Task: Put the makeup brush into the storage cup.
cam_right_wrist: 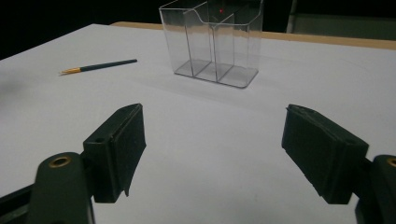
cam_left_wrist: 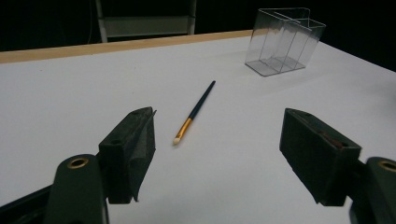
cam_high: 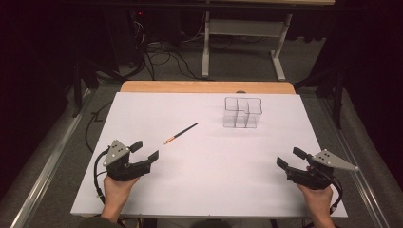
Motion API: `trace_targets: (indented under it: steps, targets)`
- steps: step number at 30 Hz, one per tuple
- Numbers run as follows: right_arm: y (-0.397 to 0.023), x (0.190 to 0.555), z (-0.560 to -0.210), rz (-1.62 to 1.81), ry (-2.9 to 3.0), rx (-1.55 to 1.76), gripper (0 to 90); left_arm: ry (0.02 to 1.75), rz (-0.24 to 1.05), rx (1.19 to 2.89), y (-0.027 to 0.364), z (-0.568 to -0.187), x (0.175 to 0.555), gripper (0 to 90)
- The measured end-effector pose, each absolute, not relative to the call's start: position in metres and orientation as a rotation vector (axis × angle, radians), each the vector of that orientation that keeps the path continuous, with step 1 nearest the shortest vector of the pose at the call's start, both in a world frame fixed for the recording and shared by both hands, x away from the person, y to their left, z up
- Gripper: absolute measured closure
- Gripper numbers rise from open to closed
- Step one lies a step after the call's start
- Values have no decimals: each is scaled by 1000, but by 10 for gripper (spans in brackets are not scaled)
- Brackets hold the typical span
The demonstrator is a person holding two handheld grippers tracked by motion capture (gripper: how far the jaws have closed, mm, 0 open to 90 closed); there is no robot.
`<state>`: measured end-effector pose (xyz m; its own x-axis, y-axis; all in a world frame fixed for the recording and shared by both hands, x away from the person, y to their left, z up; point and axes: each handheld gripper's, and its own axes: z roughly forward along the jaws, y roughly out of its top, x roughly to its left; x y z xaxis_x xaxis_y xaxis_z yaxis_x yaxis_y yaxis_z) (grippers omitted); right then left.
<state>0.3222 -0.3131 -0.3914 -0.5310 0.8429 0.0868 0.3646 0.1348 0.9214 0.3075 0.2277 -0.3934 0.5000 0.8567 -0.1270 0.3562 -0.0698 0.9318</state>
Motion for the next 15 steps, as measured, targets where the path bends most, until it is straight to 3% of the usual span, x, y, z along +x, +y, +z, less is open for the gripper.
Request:
trace_targets:
  steps: [15]
  targets:
    - [-311, 323, -393, 1366, 1978, 1161, 239, 1048, 563, 1660, 226, -394, 309, 272]
